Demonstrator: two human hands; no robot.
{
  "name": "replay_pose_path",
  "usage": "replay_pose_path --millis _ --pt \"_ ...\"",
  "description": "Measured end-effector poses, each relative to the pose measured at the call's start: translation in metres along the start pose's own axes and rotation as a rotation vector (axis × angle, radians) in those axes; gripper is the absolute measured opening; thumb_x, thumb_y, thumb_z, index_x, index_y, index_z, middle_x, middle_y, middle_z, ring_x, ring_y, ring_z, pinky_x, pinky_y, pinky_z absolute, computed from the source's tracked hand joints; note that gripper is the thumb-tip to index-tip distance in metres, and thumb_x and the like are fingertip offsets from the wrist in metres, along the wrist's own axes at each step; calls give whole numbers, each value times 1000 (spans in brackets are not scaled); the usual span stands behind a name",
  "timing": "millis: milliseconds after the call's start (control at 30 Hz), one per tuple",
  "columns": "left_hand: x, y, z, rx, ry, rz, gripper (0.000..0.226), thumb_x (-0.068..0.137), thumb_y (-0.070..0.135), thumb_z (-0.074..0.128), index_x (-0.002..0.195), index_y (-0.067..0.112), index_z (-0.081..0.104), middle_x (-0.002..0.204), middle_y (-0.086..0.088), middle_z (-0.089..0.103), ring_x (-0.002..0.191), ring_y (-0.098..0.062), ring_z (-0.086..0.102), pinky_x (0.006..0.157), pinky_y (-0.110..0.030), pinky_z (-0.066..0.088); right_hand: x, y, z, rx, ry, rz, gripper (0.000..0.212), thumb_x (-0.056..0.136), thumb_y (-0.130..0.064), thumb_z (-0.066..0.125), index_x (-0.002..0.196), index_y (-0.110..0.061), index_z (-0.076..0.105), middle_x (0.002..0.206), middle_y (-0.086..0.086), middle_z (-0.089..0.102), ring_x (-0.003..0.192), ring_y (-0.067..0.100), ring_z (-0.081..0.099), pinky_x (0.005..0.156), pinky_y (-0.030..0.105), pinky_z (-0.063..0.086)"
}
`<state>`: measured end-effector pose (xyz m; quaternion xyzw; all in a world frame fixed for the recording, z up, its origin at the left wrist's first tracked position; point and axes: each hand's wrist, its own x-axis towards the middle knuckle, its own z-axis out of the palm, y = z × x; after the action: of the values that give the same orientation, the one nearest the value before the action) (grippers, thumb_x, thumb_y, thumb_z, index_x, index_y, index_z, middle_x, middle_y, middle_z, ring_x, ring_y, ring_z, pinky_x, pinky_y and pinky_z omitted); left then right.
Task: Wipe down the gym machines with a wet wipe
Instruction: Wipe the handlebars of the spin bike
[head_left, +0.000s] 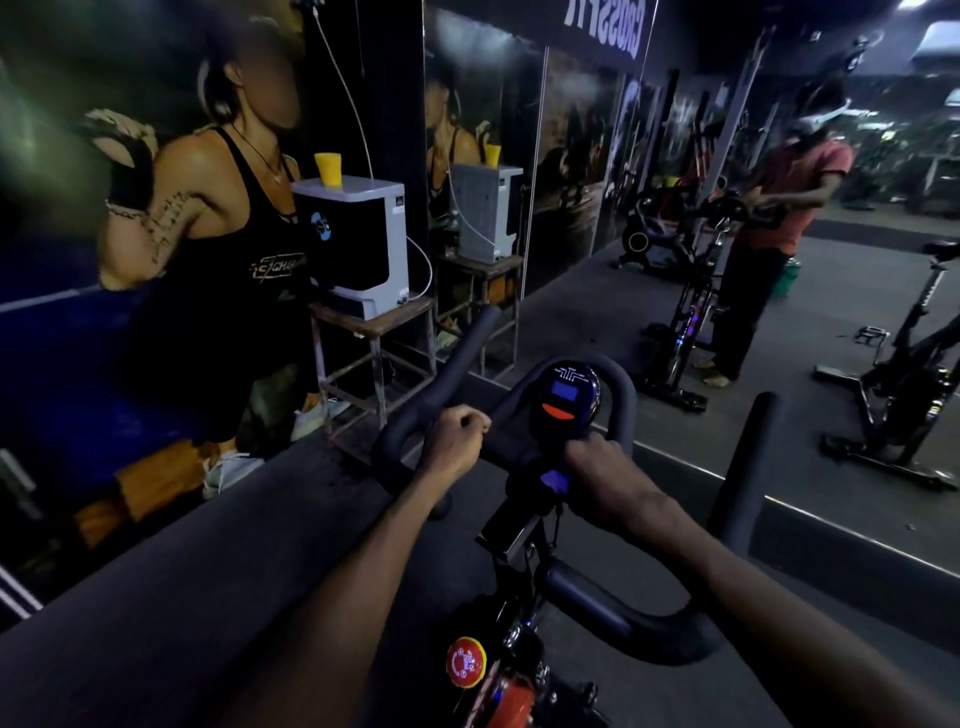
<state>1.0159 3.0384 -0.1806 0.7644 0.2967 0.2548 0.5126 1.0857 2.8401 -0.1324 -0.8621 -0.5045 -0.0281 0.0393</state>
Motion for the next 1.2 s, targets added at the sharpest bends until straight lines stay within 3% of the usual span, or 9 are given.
replay_pose_path --millis 233,300,400,500,767,867,1033,1133,1200 --pt "-6 1 -2 -6 23 -18 25 97 12 48 84 17 68 92 -3 72 84 -18 63 78 -31 48 45 -35 -3 -117 -34 -230 49 90 -13 61 138 -13 51 122 13 51 114 35 53 85 45 50" --pt "-7 -2 -3 -36 36 -43 26 96 13 49 79 20 68 89 2 72 80 -15 61 78 -31 48 32 -25 -15 -215 -81 -236 41 93 -15 59 133 -9 53 124 15 52 114 36 56 86 45 51" --pt "-3 -10 -6 -83 88 -113 26 90 17 50 71 24 67 80 3 71 81 -21 65 80 -40 53 12 -13 -31 -350 73 -256 28 88 -14 58 114 -14 69 113 7 67 103 26 69 80 36 57" --pt "4 -21 -7 -122 144 -166 24 86 19 50 69 25 66 80 -2 71 85 -28 67 82 -49 56 26 -24 -41 -451 -322 -296 42 90 -9 63 131 -7 56 130 11 58 119 29 60 91 37 52" --pt "-11 -1 -14 -108 281 -173 23 96 10 46 99 8 69 99 -8 67 90 -24 58 72 -29 38 90 -65 -20 -245 -125 -382 29 86 -11 66 115 -15 60 107 12 66 101 35 64 70 38 46" --pt "-14 -1 -15 -89 266 -160 21 93 11 48 86 15 68 98 -8 71 93 -27 62 75 -32 42 90 -55 -30 -222 -286 -400 16 88 -19 68 100 -10 73 100 12 71 98 31 66 79 37 53" --pt "-17 2 -16 -93 302 -147 22 93 12 47 85 17 67 89 -4 69 91 -25 63 77 -33 47 96 -62 -47 -279 -477 -397 6 87 -2 63 92 -1 66 79 8 61 79 24 59 49 10 39" --pt "-21 6 -15 -143 326 -135 23 95 9 44 90 12 66 86 -7 69 81 -19 68 66 -29 49 107 -73 -31 -202 -262 -409 13 86 -5 63 96 0 68 93 15 66 89 30 61 67 20 41" --pt "-19 4 -14 -75 332 -110 22 94 13 44 91 14 66 93 -9 70 89 -25 65 75 -36 51 108 -76 -17 -241 -250 -391 15 87 -7 61 101 -1 66 106 18 65 103 34 60 78 33 44"
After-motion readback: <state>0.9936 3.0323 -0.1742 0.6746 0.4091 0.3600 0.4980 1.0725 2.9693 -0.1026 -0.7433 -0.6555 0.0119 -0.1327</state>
